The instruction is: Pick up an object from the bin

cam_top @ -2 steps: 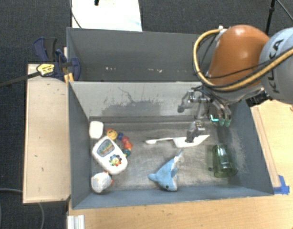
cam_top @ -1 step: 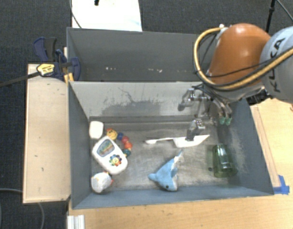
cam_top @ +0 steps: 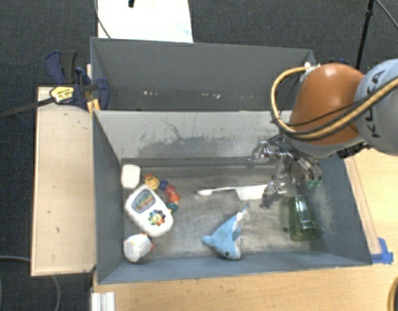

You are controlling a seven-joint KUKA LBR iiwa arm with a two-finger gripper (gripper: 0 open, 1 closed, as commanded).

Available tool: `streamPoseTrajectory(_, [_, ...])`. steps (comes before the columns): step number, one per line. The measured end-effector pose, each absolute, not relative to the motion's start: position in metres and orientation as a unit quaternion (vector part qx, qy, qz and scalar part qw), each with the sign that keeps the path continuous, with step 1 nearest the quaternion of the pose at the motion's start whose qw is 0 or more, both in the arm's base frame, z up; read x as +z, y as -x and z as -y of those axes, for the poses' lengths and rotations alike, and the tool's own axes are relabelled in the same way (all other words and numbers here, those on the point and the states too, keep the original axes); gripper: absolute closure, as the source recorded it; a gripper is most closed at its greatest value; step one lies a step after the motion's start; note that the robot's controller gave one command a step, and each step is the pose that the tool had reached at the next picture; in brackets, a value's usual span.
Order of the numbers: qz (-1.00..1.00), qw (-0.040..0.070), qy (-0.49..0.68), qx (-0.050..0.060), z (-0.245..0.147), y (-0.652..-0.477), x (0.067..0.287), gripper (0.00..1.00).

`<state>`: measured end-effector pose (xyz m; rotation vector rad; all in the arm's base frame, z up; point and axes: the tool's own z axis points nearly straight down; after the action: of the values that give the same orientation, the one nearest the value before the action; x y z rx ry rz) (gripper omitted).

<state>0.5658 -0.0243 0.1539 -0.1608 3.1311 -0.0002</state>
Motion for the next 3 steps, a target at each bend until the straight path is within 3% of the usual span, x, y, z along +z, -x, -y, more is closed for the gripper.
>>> streamPoseTrajectory(1, [-0.999,-0.001,0.052,0.000,0.070,-0.547,0.149,0.00])
streamPoseTrajectory(2, [-0.991,0.003,0.132,0.000,0.064,-0.572,0.114,0.00])
streamPoseTrajectory(3, [-0.986,0.002,0.167,0.000,0.061,-0.573,0.074,0.00])
